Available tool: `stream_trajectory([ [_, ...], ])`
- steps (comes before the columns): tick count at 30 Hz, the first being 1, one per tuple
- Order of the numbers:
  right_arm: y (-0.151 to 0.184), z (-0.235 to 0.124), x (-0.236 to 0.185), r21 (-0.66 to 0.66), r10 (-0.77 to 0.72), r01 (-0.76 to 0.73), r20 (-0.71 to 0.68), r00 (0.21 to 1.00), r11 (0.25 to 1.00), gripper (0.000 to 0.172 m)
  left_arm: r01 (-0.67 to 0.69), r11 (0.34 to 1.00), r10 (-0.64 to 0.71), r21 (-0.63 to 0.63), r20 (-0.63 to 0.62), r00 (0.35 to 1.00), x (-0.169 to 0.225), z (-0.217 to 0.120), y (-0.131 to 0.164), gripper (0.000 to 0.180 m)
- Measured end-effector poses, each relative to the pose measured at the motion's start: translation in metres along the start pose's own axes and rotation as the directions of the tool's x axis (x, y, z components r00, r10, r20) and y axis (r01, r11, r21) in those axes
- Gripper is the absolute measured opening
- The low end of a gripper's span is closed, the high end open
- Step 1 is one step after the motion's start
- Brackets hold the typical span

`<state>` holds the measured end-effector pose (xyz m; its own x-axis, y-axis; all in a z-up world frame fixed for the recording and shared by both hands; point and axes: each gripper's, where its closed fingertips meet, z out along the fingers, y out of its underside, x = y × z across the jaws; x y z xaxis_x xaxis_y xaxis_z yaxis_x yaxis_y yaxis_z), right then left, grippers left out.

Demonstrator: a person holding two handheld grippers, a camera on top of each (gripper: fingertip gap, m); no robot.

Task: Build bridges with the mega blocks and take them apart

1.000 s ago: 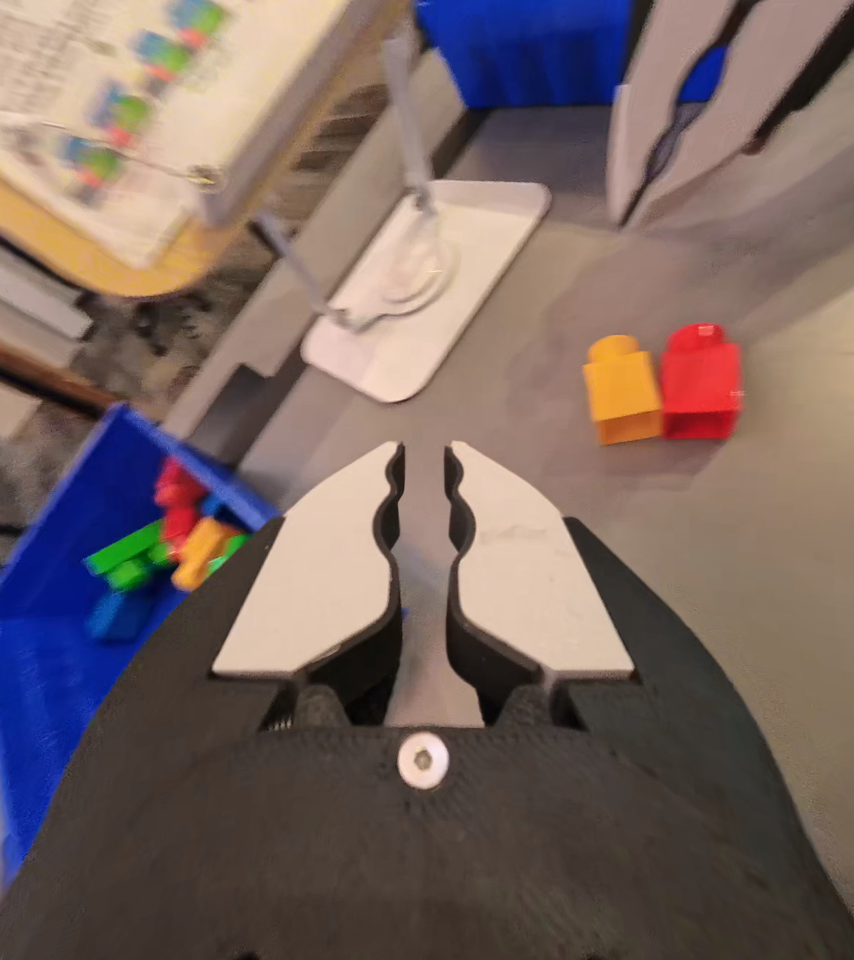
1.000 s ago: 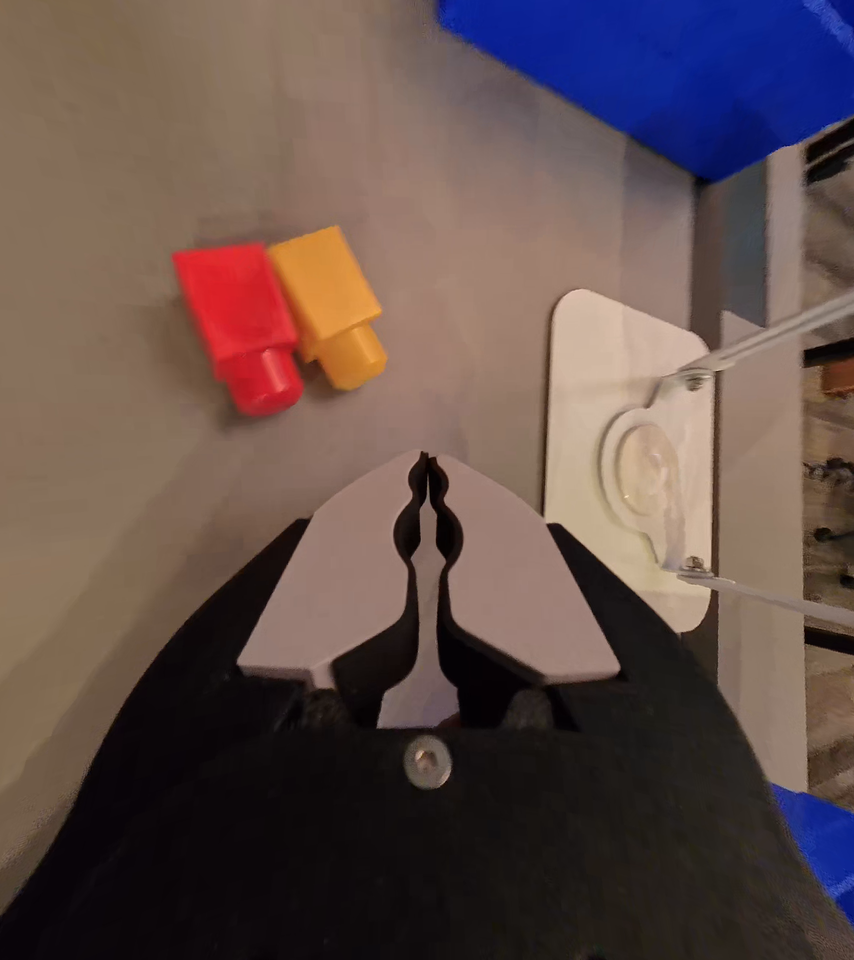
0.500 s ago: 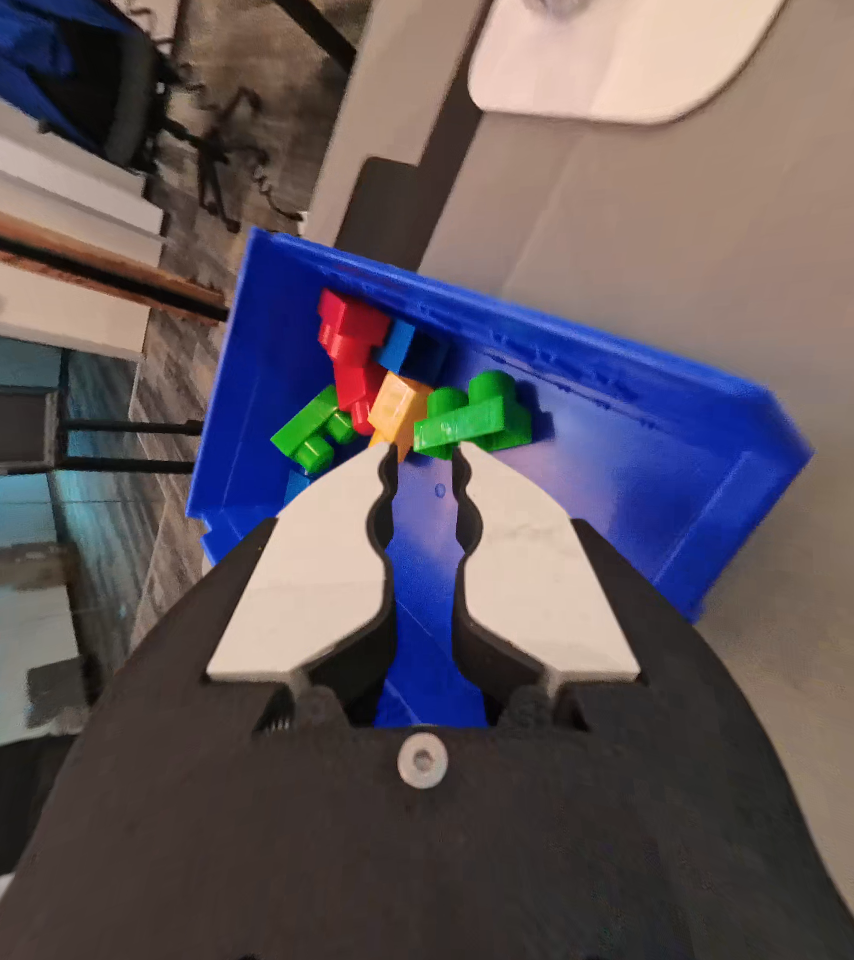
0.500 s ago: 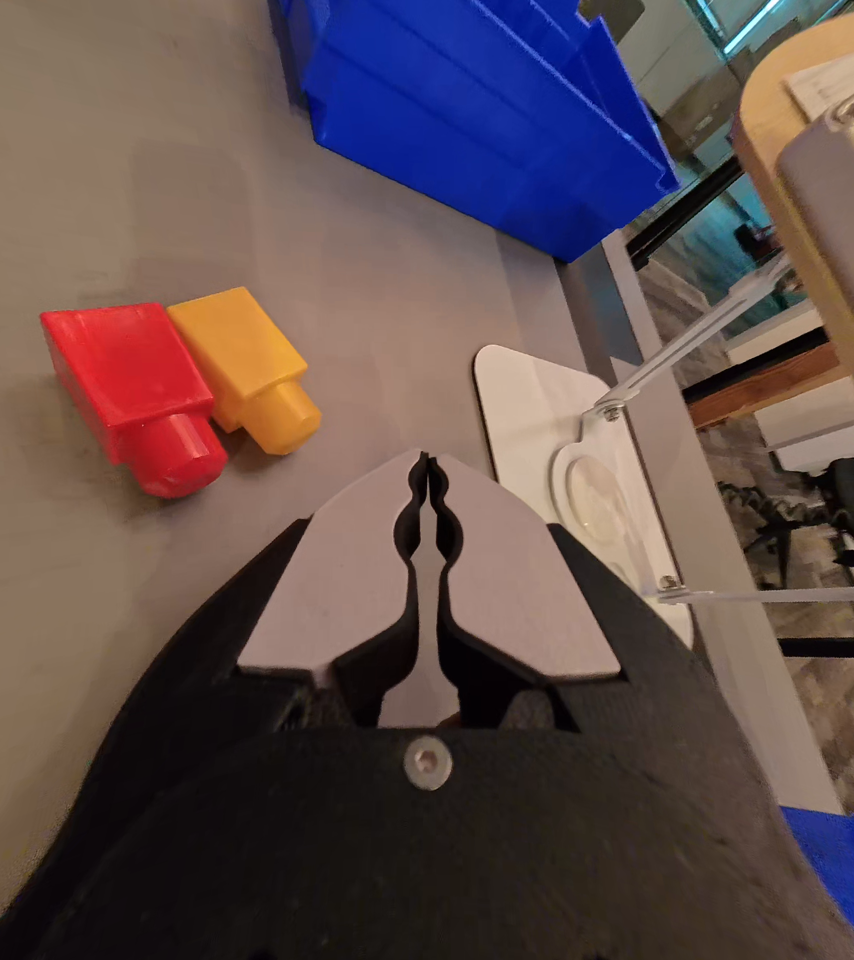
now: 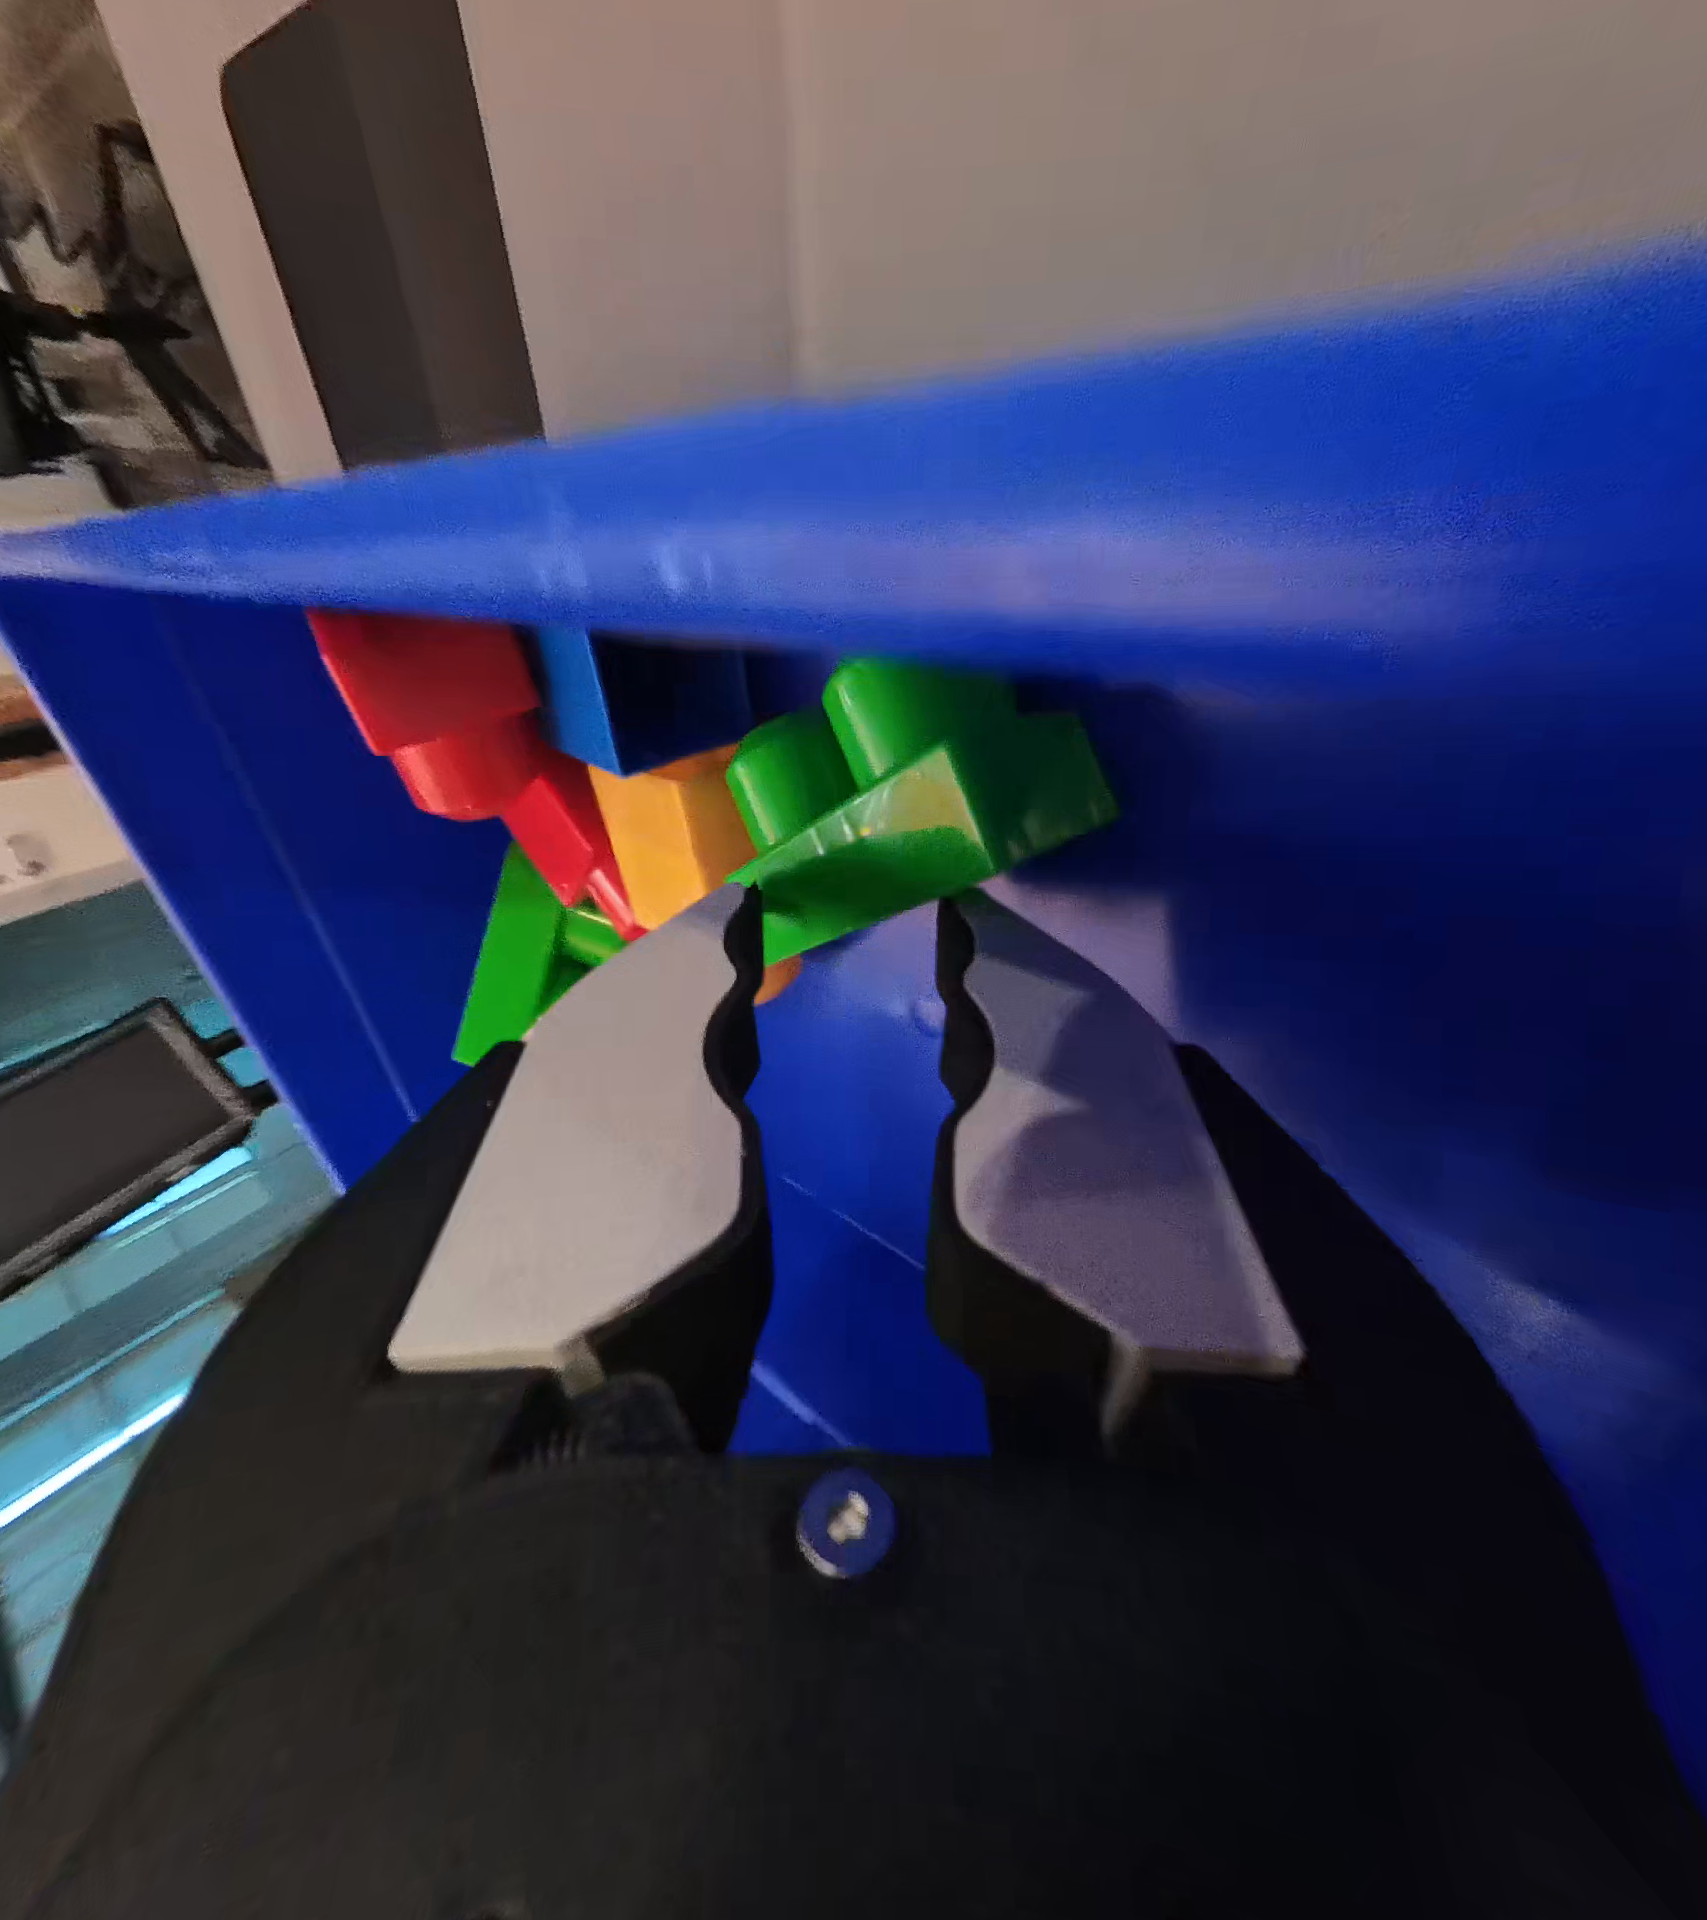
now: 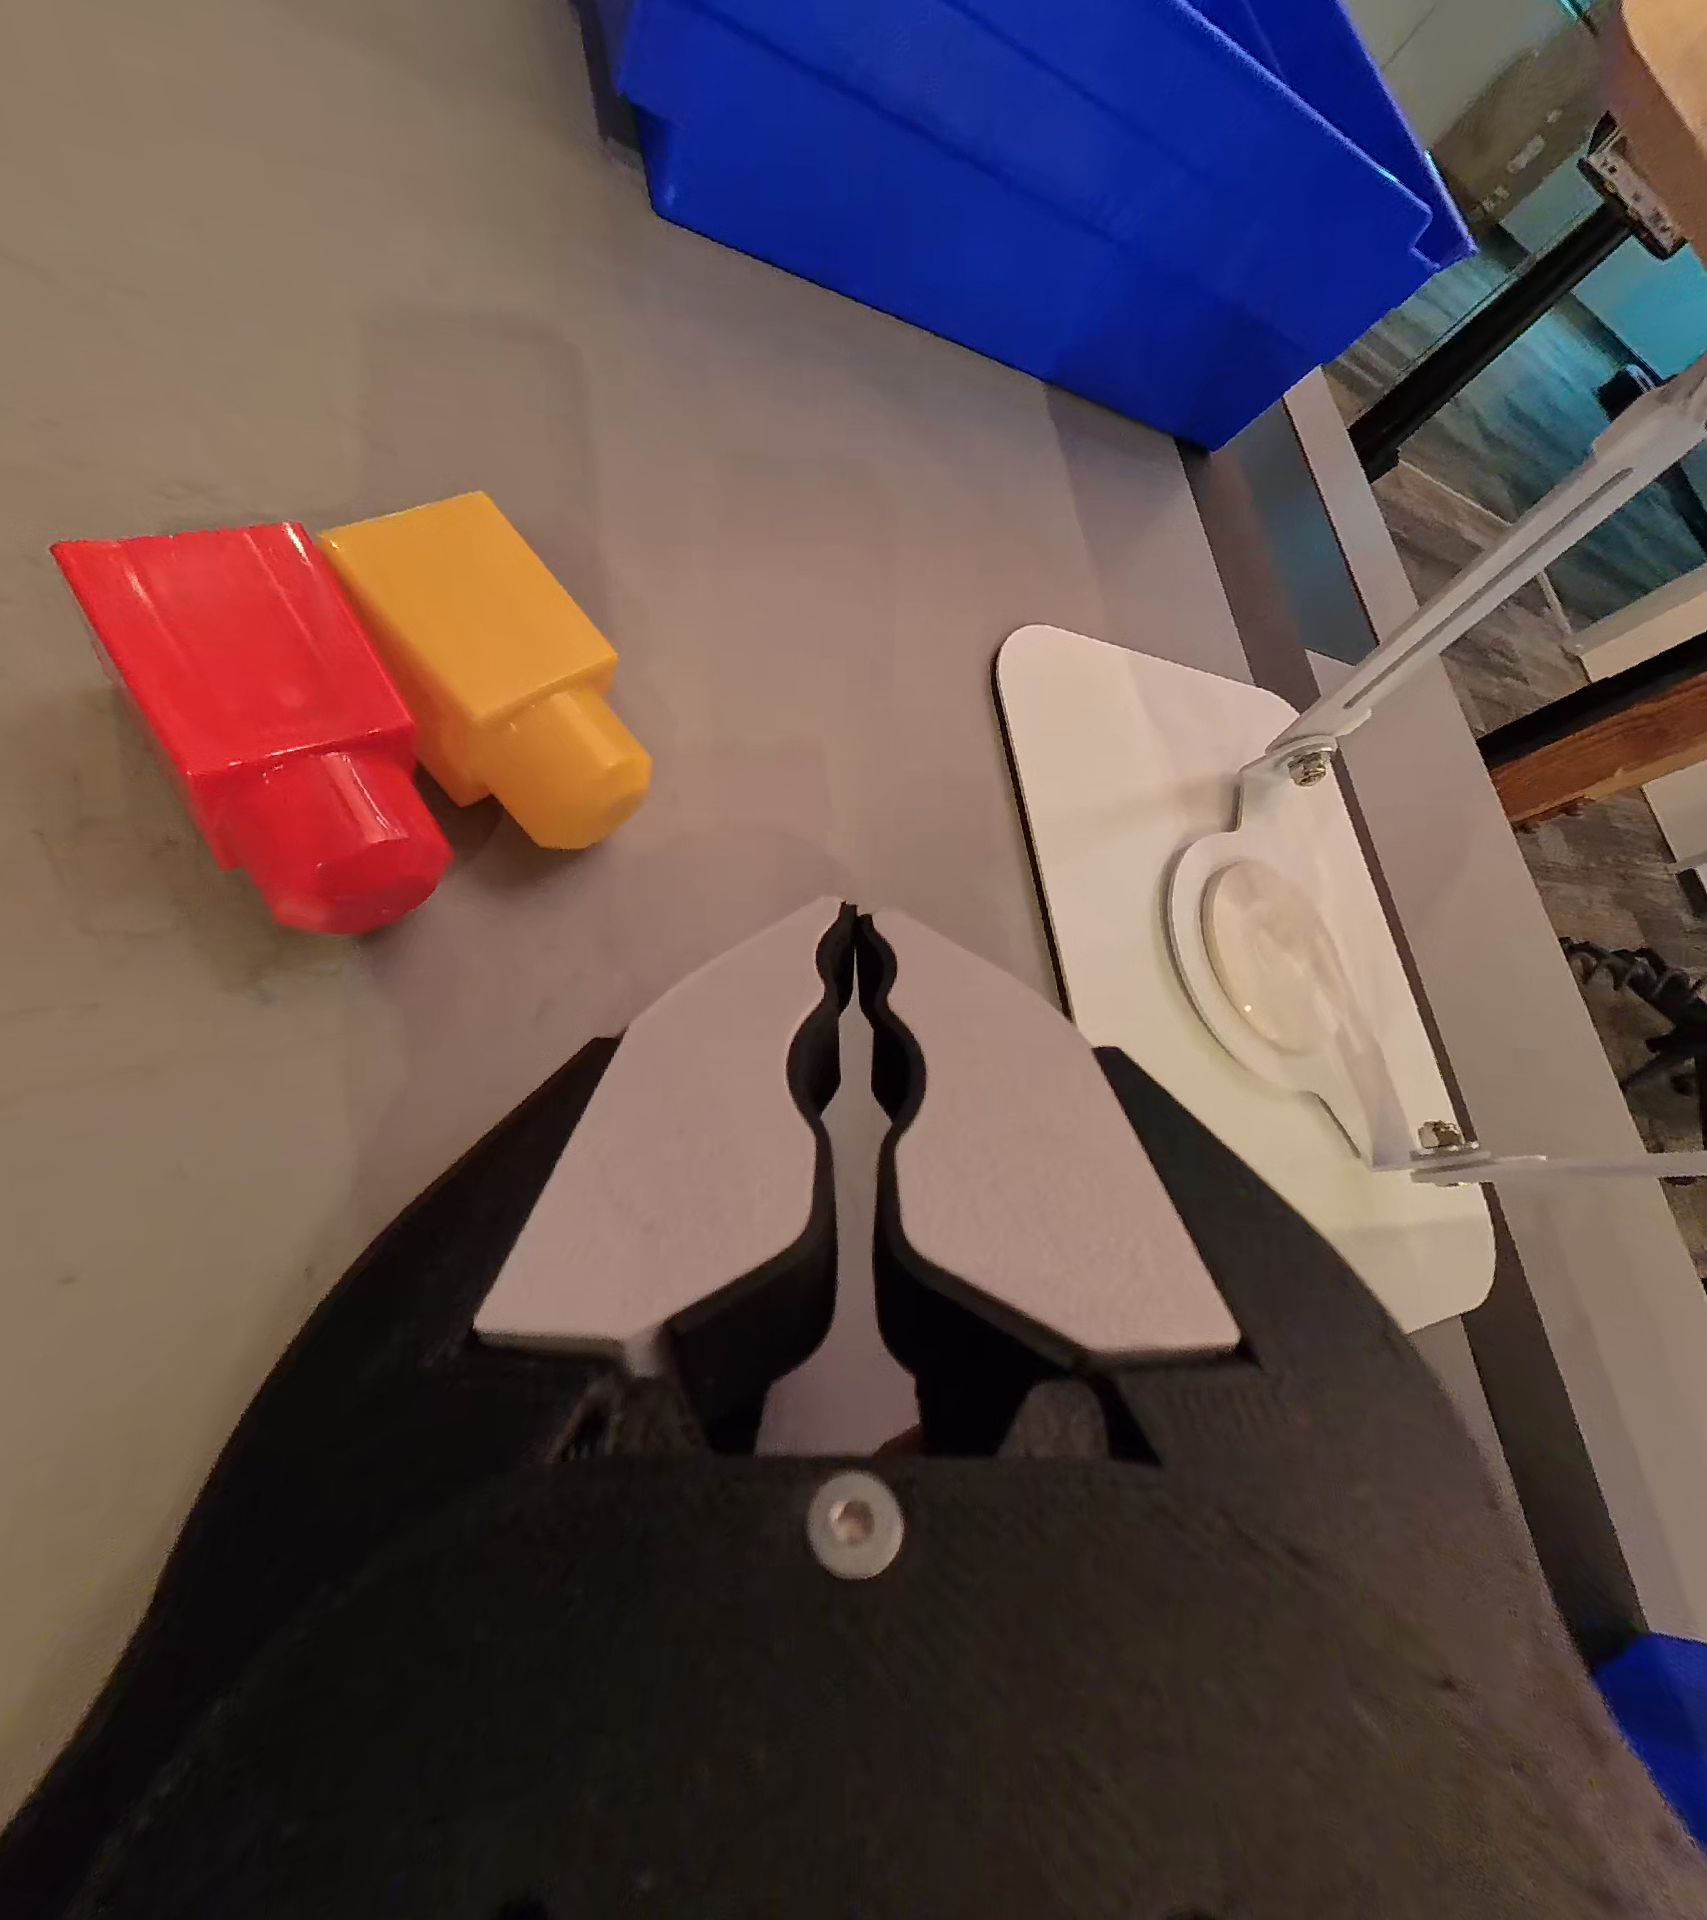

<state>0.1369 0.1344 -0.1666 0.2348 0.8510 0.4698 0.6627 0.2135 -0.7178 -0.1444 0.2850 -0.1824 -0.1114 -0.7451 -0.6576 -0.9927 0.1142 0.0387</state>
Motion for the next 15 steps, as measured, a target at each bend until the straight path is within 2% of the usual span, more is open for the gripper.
stream_trajectory([
  [2,0.000,0.000,0.000,0.000,-0.002,0.002,0.001,1.000,1.000,0.000,-0.028,1.000,0.028,0.005,0.047,0.998,-0.007,0.002,-0.002,0.020],
  [4,0.000,0.000,0.000,0.005,0.001,-0.001,0.004,1.000,1.000,0.000,-0.009,1.000,0.007,0.028,0.067,0.998,-0.012,0.004,-0.003,0.017],
  [6,-0.001,-0.001,0.000,0.009,0.003,-0.003,0.005,1.000,1.000,0.000,0.022,0.999,-0.024,0.024,0.119,0.993,-0.021,0.002,0.001,0.003],
  [11,0.001,-0.001,-0.001,0.009,0.010,-0.010,0.010,1.000,1.000,0.000,0.095,0.994,-0.101,0.046,0.156,0.983,-0.025,-0.009,0.006,0.002],
  [15,0.000,-0.002,0.001,0.013,0.012,-0.012,0.007,1.000,1.000,0.000,0.213,0.970,-0.231,0.122,0.170,0.958,-0.028,-0.032,0.009,0.002],
])
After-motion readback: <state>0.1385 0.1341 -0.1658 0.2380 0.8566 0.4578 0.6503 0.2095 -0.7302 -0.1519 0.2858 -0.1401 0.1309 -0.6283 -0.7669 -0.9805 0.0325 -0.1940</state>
